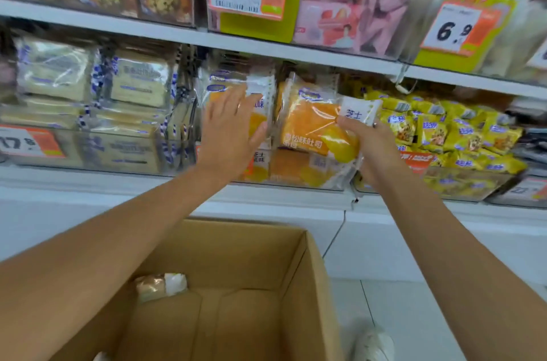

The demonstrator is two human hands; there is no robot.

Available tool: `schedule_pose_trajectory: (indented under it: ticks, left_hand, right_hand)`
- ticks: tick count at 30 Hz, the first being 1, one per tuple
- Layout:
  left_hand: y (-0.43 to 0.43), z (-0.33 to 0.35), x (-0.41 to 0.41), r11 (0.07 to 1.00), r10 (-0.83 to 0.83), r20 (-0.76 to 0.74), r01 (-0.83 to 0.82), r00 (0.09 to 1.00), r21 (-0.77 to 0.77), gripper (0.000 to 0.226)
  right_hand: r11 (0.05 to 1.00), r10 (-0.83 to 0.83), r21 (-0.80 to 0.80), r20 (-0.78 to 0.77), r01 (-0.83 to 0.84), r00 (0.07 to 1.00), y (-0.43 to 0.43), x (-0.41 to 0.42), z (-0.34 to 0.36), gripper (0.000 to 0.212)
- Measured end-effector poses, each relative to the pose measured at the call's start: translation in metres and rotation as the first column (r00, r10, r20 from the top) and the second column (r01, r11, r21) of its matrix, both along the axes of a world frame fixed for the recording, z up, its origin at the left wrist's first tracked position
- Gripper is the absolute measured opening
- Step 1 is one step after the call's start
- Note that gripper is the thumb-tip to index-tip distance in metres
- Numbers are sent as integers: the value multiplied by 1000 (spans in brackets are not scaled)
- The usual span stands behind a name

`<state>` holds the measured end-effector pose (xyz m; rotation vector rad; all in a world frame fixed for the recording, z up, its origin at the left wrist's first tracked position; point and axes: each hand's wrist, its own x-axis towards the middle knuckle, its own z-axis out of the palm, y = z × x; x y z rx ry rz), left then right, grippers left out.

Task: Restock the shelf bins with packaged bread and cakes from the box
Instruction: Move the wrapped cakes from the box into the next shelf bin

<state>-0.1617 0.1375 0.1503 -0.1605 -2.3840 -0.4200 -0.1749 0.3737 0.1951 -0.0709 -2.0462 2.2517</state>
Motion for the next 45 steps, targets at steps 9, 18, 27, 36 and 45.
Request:
schedule_pose_trajectory:
  ticks: [9,18,27,36,45]
  left_hand:
    - [-22,-19,-55,961,94,31,-82,995,-264,63]
    - [-23,-22,-56,970,64,1,-62,998,-237,64]
    - [-29,-15,-63,960,30,25,-22,999,-279,67]
    - [-34,3,-43,986,-24,134,46,991,-158,76]
    - [-36,-10,-52,971,23,80,-3,997,-237,75]
  right_hand:
    - [886,-105,433,-158,165,982,-39,-110,-19,72]
    - [143,317,930,-367,338,875,-37,-104,-32,99]
    - [-17,415,941,-301,338,859,-32,-129,-26,95]
    - [89,319,940,-340,329,885,-53,-107,-5,100]
    - [157,420,934,-357,320,835,-64,-121,-25,70]
